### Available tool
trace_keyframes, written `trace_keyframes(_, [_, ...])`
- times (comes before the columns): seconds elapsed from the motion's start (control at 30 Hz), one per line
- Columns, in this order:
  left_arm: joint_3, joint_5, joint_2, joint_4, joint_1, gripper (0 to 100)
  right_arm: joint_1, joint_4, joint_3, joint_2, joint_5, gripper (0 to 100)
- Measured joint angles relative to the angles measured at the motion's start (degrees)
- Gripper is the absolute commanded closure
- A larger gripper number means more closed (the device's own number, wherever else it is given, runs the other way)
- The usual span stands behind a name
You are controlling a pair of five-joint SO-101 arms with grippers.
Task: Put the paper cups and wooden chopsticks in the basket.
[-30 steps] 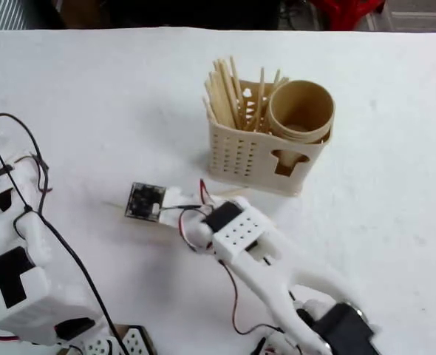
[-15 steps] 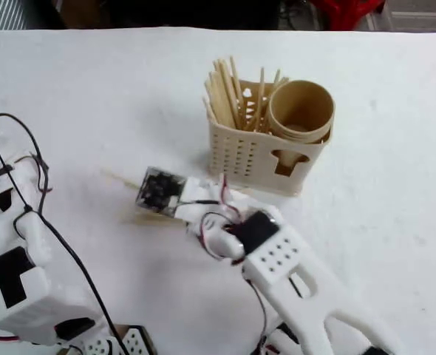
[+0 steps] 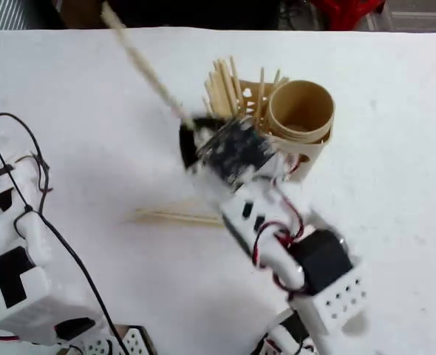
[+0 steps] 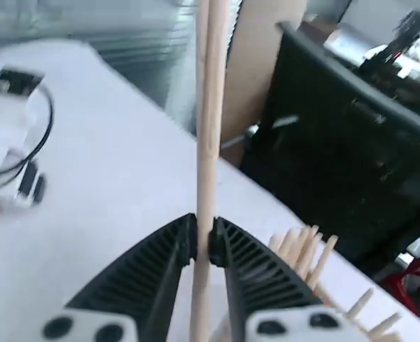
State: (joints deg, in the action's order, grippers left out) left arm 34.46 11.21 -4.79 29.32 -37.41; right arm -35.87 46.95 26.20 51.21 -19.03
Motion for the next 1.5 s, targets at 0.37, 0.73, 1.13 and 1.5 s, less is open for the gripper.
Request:
trace_keyframes(0.37, [0.0,0.0,0.0,0.0,0.0,88,13.1,-26.4,-3.8,-13.6,1.3,98.1])
trace_keyframes(0.73, [0.0,0.0,0.0,0.0,0.0,88,14.9,-48.7,9.9,-20.2,13.8,98.1])
trace_keyframes(1.13, [0.0,0.0,0.0,0.0,0.0,88,15.5,-54.8,19.0,-22.8,15.3,86.5])
trace_keyframes(1.5, [0.0,0.0,0.0,0.0,0.0,88,15.5,-48.4,19.6,-21.9,15.5,82.9])
